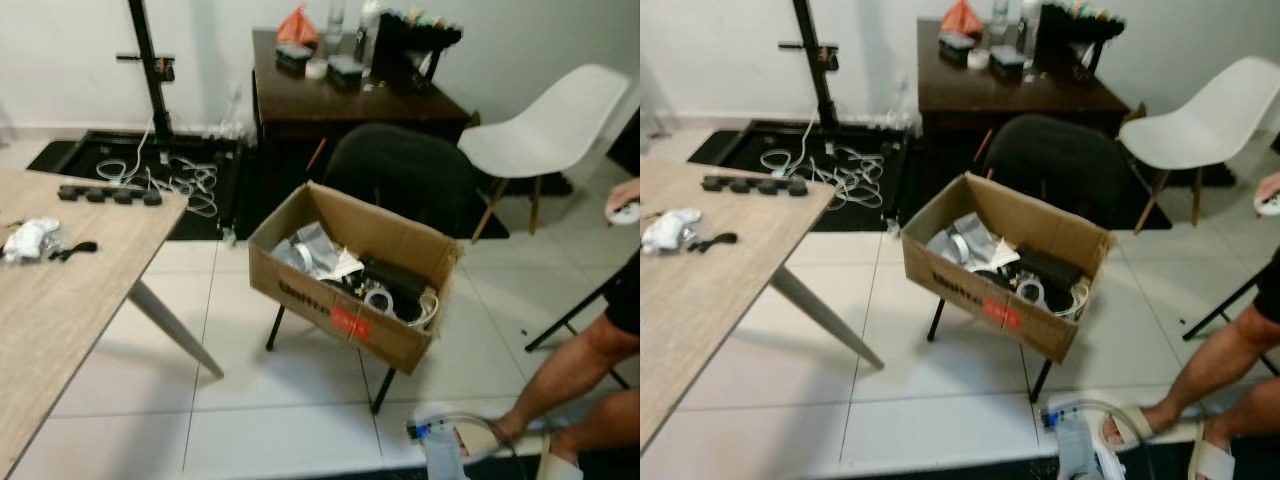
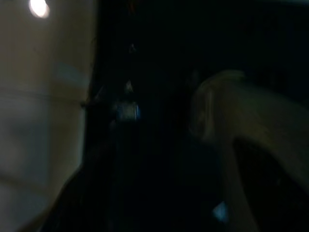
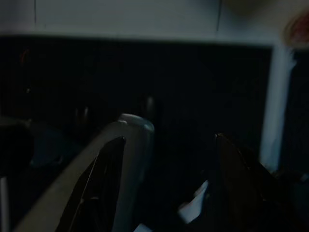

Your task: Picking trash to rubbish bin

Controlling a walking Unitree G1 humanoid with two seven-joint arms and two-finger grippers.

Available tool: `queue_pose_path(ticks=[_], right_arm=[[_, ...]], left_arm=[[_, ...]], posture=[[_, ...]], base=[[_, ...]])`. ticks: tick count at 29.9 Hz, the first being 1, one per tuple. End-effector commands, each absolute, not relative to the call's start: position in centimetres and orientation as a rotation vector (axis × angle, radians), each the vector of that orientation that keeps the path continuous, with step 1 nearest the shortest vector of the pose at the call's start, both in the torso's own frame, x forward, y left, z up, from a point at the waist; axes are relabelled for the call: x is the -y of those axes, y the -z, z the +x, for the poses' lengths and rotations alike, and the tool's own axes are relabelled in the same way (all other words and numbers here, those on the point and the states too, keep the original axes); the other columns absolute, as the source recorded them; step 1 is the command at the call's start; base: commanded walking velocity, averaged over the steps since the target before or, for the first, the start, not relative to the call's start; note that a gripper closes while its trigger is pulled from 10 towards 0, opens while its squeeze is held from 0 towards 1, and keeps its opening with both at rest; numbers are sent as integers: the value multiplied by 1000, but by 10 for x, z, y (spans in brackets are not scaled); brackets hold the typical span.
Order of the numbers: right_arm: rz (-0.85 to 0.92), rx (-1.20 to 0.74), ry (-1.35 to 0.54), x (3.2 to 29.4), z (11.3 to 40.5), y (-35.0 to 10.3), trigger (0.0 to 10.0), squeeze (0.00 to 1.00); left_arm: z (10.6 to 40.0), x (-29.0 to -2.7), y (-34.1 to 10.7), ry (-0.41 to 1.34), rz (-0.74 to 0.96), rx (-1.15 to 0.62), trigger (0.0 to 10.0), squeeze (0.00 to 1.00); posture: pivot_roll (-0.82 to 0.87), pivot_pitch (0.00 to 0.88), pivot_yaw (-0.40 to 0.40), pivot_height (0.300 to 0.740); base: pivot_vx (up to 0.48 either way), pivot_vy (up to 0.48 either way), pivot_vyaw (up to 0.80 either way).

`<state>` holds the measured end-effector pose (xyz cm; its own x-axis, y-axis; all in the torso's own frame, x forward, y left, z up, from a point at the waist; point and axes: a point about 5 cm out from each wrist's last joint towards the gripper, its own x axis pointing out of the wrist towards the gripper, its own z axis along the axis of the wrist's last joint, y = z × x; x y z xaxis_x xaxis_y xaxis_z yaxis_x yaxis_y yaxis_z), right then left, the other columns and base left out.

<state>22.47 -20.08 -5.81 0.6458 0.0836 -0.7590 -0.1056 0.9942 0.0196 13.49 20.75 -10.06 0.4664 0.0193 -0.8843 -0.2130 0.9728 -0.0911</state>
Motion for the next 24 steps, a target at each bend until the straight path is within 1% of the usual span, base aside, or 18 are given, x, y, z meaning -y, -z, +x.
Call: queue_pose_path(ticks=[1,2,7,12,16,24], right_arm=[[-15,-907,-65,207,212,65,10000,0],[-15,-907,-65,207,212,65,10000,0],[-12,-977,-27,211,189,77,10000,0],[-4,-1000,-1,214,181,81,10000,0],[-10,-1033,18,217,170,86,10000,0],[-52,-1074,13,217,161,90,10000,0]], left_arm=[[119,-203,107,-140,-198,-1137,10000,0],[119,-203,107,-140,-198,-1137,10000,0],[117,-204,107,-139,-195,-1142,10000,0],[117,-205,107,-137,-194,-1141,10000,0],[118,-206,106,-126,-192,-1131,10000,0],[119,-207,106,-124,-178,-1125,10000,0]], posture=[[-76,186,11,740],[-76,186,11,740],[-79,192,14,740],[-78,193,13,740],[-77,193,13,740],[-71,188,12,740]], base=[[-341,0,0],[-341,0,0],[-340,0,0],[-331,0,0],[0,0,0],[0,0,0]])
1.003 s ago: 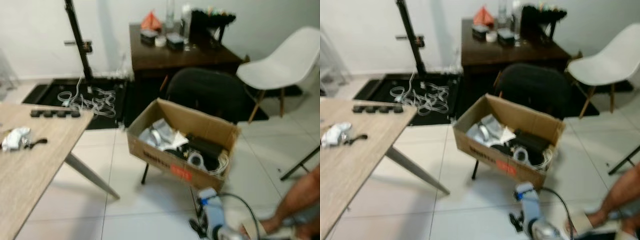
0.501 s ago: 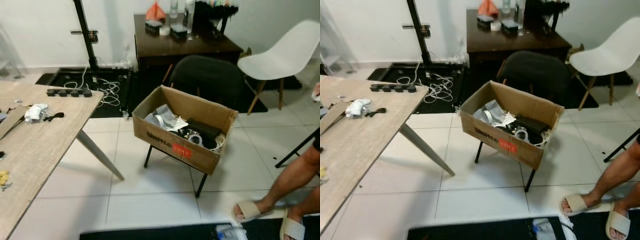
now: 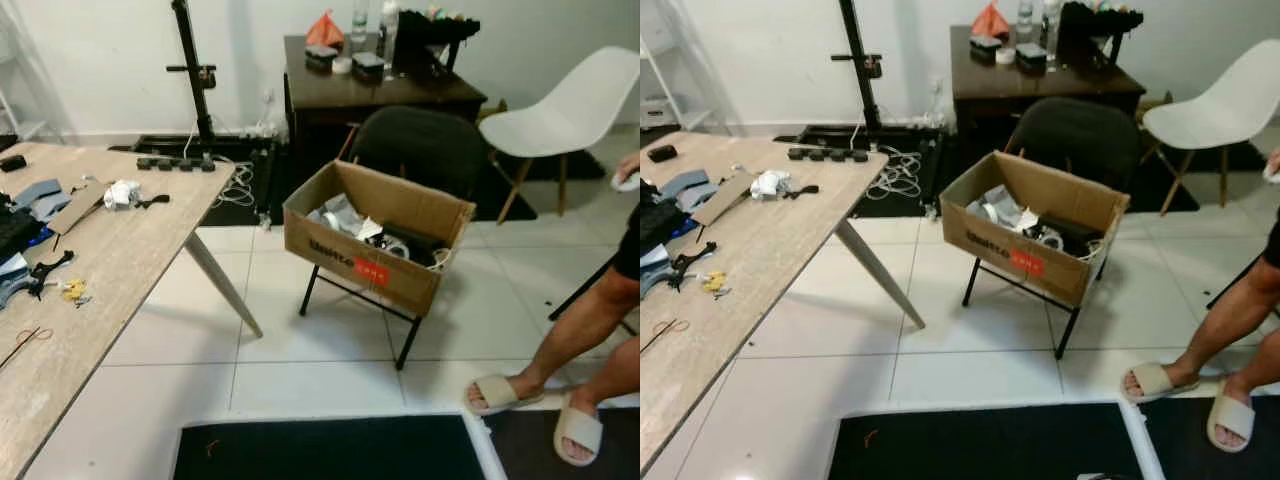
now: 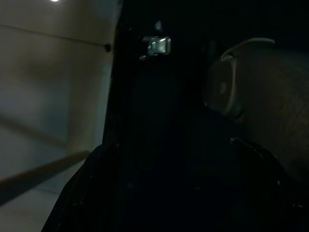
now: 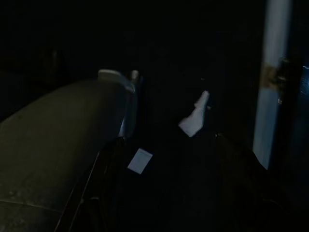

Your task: Picking trash to rubbish bin

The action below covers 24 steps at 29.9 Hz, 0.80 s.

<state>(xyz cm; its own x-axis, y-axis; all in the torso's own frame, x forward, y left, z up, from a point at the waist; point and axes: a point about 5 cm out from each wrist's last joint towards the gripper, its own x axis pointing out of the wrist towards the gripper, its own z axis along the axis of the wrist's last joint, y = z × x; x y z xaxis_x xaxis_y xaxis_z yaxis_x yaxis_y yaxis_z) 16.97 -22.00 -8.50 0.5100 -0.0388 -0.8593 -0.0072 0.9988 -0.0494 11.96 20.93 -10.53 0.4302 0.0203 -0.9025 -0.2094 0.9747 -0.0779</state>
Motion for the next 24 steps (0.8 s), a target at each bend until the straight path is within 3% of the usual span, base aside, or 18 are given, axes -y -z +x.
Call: queue_pose_path(ticks=[1,10,19,24], right_arm=[[-58,-1079,7,217,160,90,10000,0],[-66,-1090,-1,214,157,92,10000,0],[-69,-1093,-3,214,155,92,10000,0],[-70,-1089,-9,214,156,92,10000,0]], left_arm=[[120,-207,106,-122,-176,-1124,10000,0],[120,-208,105,-98,-158,-1130,10000,0],[119,-207,106,-85,-155,-1135,10000,0],[118,-208,106,-107,-164,-1132,10000,0]], posture=[[-70,187,12,740],[-70,184,16,740],[-72,184,15,740],[-71,187,13,740]], base=[[0,0,0],[0,0,0],[0,-480,0],[0,0,0]])
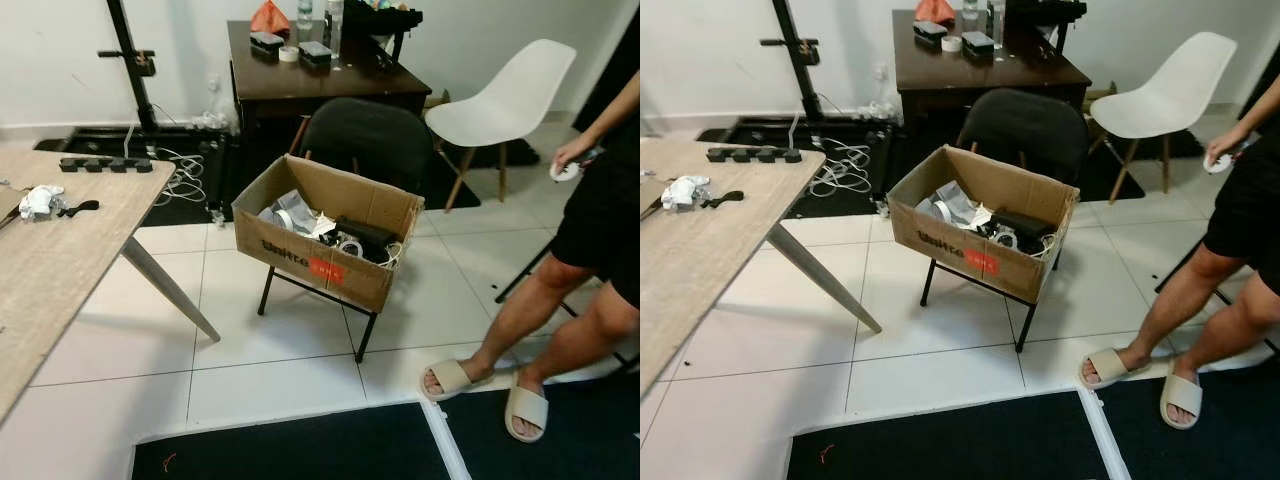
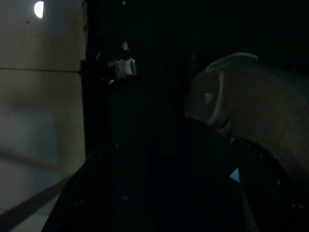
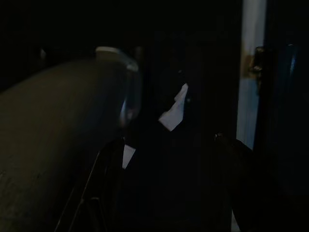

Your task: Picking trash to rubbish bin

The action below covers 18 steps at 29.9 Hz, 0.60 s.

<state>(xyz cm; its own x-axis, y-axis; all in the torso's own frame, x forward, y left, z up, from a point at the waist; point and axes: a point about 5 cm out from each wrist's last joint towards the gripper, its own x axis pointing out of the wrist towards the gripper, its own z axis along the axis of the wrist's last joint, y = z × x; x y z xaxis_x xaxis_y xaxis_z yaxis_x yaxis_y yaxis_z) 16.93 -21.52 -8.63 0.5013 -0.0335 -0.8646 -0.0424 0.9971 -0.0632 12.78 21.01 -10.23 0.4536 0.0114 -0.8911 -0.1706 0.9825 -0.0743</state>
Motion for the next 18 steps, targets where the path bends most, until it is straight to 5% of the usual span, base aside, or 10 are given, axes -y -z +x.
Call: queue_pose_path(ticks=[1,4,18], right_arm=[[-69,-1088,-10,214,157,92,10000,0],[-61,-1084,-29,213,158,92,10000,0],[-65,-1077,-37,213,159,91,10000,0]], left_arm=[[117,-208,106,-105,-161,-1133,10000,0],[117,-208,106,-105,-156,-1136,10000,0],[120,-208,105,-126,-192,-1109,10000,0]], posture=[[-71,187,13,740],[-69,187,12,740],[-72,186,13,740]], base=[[0,0,0],[0,0,0],[0,0,782]])
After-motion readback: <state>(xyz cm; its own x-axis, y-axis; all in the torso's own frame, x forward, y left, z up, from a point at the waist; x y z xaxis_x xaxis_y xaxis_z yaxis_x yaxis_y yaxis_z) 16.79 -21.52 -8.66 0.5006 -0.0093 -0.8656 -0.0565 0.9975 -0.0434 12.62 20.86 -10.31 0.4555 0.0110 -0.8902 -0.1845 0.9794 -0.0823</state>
